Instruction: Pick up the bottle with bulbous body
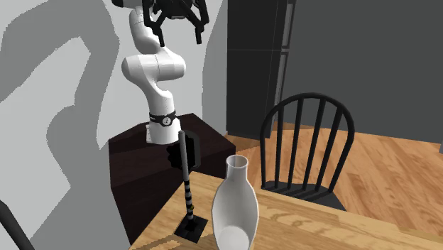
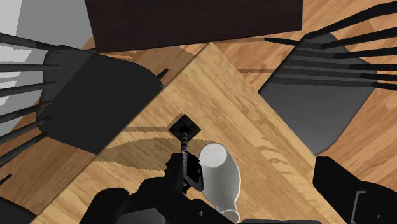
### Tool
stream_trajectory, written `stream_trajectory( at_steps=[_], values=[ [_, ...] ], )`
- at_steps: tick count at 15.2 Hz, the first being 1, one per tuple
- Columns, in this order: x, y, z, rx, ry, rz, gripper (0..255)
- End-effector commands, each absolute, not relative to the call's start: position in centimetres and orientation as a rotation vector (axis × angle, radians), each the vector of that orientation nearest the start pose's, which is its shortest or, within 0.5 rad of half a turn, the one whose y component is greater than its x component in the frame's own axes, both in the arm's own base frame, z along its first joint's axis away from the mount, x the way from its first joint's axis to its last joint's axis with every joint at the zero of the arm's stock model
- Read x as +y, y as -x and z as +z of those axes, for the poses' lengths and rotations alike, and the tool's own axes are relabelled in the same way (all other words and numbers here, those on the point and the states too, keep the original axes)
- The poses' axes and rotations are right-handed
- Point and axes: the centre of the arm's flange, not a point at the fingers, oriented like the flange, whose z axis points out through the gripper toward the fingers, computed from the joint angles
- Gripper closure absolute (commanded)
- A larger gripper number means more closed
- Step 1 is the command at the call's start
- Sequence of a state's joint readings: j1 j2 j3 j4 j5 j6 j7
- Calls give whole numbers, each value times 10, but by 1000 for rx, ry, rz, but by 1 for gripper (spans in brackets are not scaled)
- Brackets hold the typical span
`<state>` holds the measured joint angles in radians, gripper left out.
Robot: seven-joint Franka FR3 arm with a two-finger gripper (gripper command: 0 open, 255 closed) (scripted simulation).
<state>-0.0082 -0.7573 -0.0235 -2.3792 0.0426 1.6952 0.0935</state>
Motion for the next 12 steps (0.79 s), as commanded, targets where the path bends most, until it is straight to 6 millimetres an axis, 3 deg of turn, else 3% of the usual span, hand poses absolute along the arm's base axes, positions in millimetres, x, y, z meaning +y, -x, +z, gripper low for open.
stream_trajectory(
  at_steps=[1, 12],
  values=[
    [-8, -326, 582, 189, 3073, -110, 0],
    [-6, -430, 484, 31, 3103, -146, 0]
  ],
)
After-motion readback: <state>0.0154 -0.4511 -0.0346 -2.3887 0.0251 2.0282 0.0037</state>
